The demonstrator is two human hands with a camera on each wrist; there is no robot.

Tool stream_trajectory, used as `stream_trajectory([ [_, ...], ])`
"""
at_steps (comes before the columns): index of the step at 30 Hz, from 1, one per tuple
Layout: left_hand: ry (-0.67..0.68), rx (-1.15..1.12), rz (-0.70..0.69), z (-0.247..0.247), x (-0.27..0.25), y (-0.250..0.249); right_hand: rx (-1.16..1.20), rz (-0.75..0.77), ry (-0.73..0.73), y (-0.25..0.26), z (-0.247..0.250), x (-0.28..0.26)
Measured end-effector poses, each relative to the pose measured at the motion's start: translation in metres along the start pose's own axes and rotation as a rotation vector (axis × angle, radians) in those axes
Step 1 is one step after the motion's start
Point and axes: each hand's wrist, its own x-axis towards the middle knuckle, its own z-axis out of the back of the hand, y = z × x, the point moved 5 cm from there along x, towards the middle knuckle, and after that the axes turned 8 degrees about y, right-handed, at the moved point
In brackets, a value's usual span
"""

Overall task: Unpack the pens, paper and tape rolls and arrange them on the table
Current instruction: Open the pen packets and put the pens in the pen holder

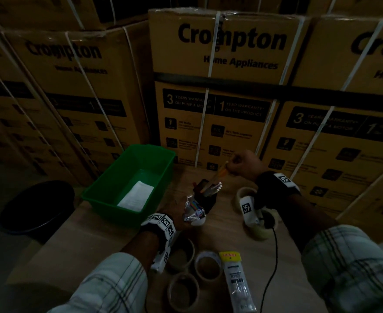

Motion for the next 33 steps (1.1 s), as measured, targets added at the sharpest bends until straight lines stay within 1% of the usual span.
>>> stream_trajectory([
  [4, 0.046, 0.013, 0.034, -0.008, 0.005, 0.006, -0.116, -0.059, -0.107, -0.004, -0.004, 0.011],
  [8, 0.120, -0.052, 0.080, -0.013, 0.011, 0.013, -0.196, -0.089, -0.090, -0.016, -0.025, 0.020],
  [11, 0.149, -0.069, 0.098, -0.010, 0.012, 0.014, -0.266, -0.104, -0.095, -0.024, -0.036, 0.026],
  [13, 0.157, -0.081, 0.101, -0.009, 0.013, 0.015, -0.278, -0.131, -0.068, -0.028, -0.043, 0.029],
  [16, 0.149, -0.110, 0.088, -0.007, 0.012, 0.014, -0.274, -0.148, -0.031, -0.033, -0.052, 0.033],
  [20, 0.100, -0.127, 0.072, -0.003, 0.011, 0.015, -0.311, -0.130, -0.055, -0.036, -0.066, 0.038],
  [21, 0.097, -0.129, 0.072, -0.002, 0.010, 0.015, -0.332, -0.131, -0.029, -0.035, -0.072, 0.040],
  [23, 0.093, -0.135, 0.066, 0.001, 0.009, 0.014, -0.355, -0.133, 0.072, -0.033, -0.087, 0.042],
  [25, 0.077, -0.142, 0.052, 0.002, 0.008, 0.014, -0.293, -0.133, 0.190, -0.034, -0.101, 0.043],
  [26, 0.067, -0.145, 0.047, 0.003, 0.008, 0.015, -0.266, -0.137, 0.207, -0.036, -0.104, 0.043],
  [31, 0.075, -0.153, 0.059, 0.012, 0.006, 0.009, -0.276, -0.098, 0.094, -0.034, -0.094, 0.039],
  [33, 0.074, -0.119, 0.059, 0.015, 0.005, 0.004, -0.193, -0.089, 0.109, -0.032, -0.094, 0.033],
])
